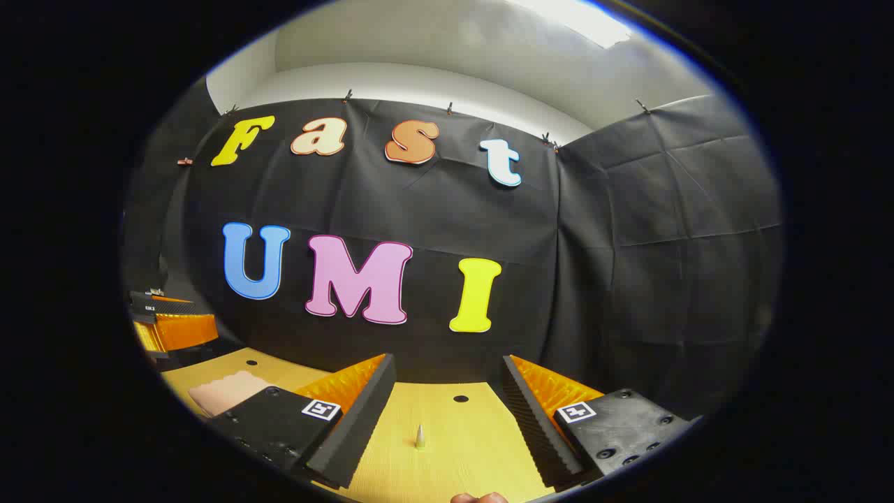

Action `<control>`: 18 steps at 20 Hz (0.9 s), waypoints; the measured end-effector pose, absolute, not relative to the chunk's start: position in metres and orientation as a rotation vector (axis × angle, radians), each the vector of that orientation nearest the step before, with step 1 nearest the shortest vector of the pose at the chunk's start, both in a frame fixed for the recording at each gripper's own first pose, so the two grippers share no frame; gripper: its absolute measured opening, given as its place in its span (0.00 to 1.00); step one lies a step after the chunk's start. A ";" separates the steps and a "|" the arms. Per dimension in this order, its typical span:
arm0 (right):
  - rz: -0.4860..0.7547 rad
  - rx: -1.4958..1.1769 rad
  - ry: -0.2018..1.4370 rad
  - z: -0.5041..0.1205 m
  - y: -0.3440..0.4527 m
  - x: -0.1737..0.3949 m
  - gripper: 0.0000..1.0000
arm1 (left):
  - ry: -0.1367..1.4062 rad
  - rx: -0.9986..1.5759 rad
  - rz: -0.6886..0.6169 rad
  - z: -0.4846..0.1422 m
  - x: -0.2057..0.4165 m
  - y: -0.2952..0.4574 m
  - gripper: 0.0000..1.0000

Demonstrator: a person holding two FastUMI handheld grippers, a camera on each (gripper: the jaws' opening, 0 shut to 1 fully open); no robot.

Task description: First open the suitcase, pack the skin care products into it, and then close the suitcase.

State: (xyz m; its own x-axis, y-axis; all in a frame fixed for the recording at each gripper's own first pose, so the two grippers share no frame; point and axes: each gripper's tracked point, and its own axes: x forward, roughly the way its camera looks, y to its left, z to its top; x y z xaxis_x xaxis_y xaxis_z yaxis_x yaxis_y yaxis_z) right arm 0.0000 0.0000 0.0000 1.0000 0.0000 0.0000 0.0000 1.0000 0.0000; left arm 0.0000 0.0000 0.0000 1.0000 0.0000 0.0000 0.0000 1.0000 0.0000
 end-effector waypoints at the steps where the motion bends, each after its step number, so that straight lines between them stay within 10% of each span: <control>1: 0.005 -0.001 -0.002 0.000 0.003 -0.001 0.96 | 0.003 0.006 0.003 0.000 -0.001 0.002 0.96; 18: 0.059 -0.011 0.000 -0.001 0.028 0.005 0.94 | 0.021 0.000 0.031 -0.006 -0.008 0.021 0.95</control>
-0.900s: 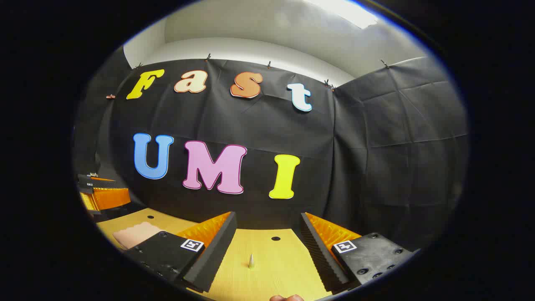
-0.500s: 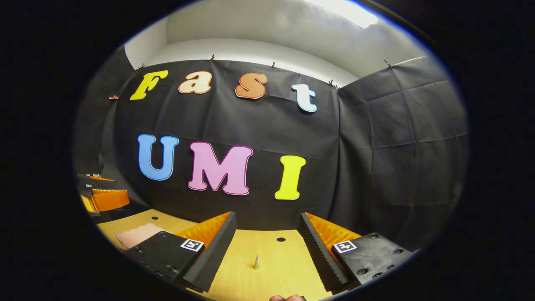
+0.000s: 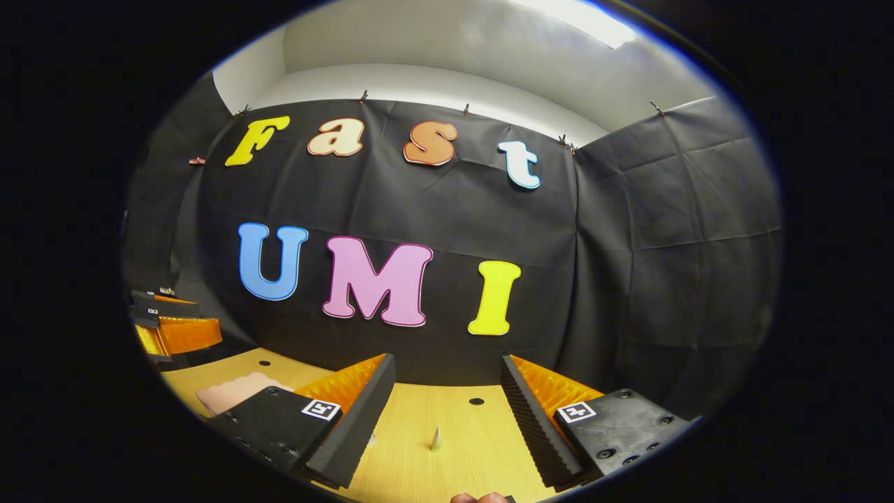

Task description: First open the suitcase, pack the skin care products into it, and then close the suitcase.

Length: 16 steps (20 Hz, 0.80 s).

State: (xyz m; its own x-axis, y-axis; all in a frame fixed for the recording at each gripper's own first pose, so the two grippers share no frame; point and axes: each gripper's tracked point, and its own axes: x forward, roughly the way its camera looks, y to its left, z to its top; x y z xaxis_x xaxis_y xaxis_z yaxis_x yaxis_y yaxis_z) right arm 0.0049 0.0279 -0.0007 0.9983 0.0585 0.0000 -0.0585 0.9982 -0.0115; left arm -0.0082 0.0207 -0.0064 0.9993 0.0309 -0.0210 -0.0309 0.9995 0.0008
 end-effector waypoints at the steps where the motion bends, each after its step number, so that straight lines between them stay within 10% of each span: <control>1: 0.058 -0.014 0.000 -0.001 0.027 0.005 0.94 | 0.031 -0.010 0.022 -0.010 -0.006 0.019 0.95; 16: 0.103 -0.004 0.107 -0.065 -0.048 0.024 0.96 | 0.855 -0.257 0.058 -0.268 0.093 -0.006 0.97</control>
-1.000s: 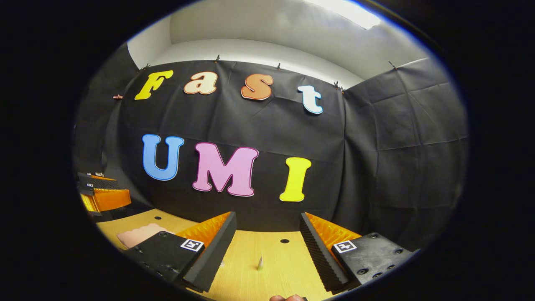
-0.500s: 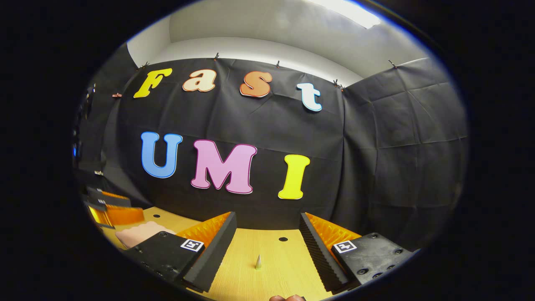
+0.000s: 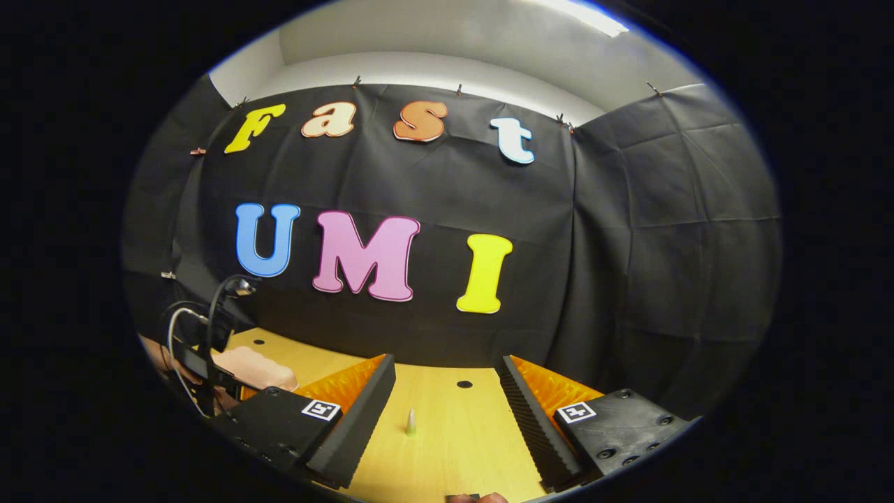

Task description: First open the suitcase, pack the skin care products into it, and then close the suitcase.

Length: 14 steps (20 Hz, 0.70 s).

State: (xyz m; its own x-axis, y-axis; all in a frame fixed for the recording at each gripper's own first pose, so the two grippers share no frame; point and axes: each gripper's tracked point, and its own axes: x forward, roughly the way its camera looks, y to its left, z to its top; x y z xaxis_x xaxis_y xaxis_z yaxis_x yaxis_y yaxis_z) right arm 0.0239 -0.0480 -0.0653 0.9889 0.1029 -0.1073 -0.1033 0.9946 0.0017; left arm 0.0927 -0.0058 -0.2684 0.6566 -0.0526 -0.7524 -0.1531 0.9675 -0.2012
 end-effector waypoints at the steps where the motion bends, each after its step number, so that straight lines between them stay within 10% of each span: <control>1: 0.105 0.005 0.125 -0.074 -0.056 0.030 0.98 | 0.908 -0.249 0.092 -0.287 0.098 -0.002 0.97; 10: 0.123 0.103 0.236 -0.132 -0.117 0.086 0.96 | 1.117 -0.232 0.316 -0.373 0.129 0.032 0.93; 11: 0.125 0.096 0.250 -0.138 -0.122 0.092 0.95 | 1.136 -0.214 0.343 -0.374 0.126 0.039 0.86; 13: 0.136 0.104 0.273 -0.144 -0.124 0.098 0.96 | 1.187 -0.163 0.320 -0.373 0.120 0.044 0.14; 14: 0.137 0.110 0.269 -0.141 -0.125 0.102 0.95 | 1.184 -0.137 0.301 -0.366 0.123 0.042 0.16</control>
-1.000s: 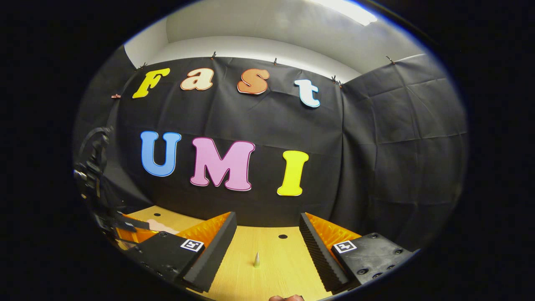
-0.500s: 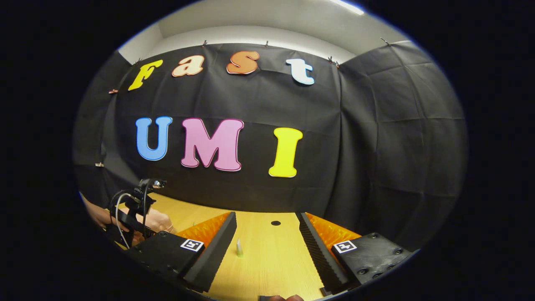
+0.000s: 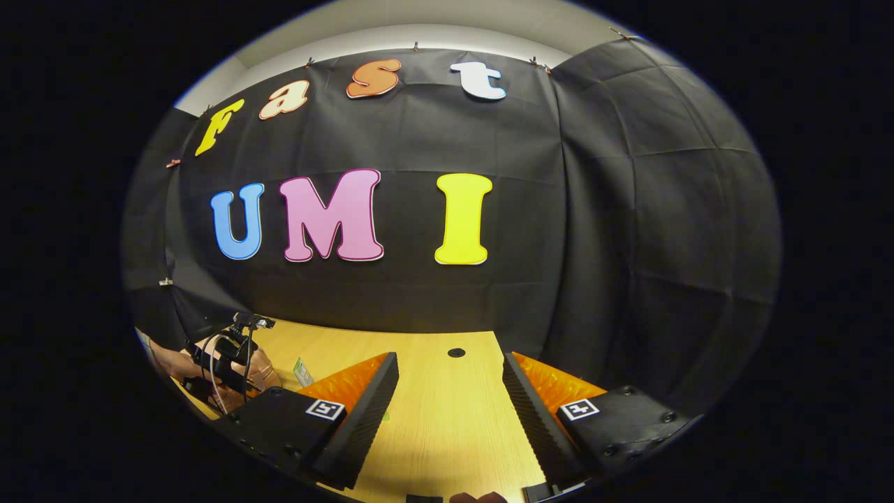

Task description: First open the suitcase, pack the skin care products into it, and then close the suitcase.

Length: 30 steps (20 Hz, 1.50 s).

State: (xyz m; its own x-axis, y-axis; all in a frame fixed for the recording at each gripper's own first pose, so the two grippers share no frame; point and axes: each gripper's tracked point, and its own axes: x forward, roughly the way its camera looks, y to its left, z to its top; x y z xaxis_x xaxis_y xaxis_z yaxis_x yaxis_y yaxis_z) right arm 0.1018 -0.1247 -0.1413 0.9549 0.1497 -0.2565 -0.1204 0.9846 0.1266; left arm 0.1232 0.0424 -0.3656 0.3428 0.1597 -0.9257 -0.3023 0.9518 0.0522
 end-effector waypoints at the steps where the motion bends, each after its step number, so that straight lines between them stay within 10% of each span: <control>1: 0.136 0.112 0.261 -0.139 -0.124 0.105 0.95 | 1.181 -0.109 0.286 -0.354 0.125 0.041 0.15; 8: 0.161 0.105 0.232 -0.134 -0.068 0.128 0.95 | 0.958 -0.051 0.245 -0.189 0.131 0.108 0.13; 14: 0.198 0.174 0.198 -0.103 0.023 0.151 0.95 | 0.783 0.042 0.481 -0.093 0.076 0.303 0.13; 22: 0.185 0.098 0.239 -0.106 0.085 0.144 0.95 | 0.957 0.178 0.689 -0.175 0.011 0.533 0.12; 30: 0.065 0.072 0.341 -0.128 0.097 0.143 0.95 | 1.103 -0.004 0.618 -0.278 -0.010 0.569 0.18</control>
State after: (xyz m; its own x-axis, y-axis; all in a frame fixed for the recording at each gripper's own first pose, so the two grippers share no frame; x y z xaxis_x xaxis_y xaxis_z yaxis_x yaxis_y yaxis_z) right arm 0.1434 0.0967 -0.1277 0.9402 0.0761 -0.3319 -0.0518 0.9953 0.0814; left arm -0.0104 0.5689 -0.2781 0.3016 0.4645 -0.8326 -0.4681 0.8329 0.2951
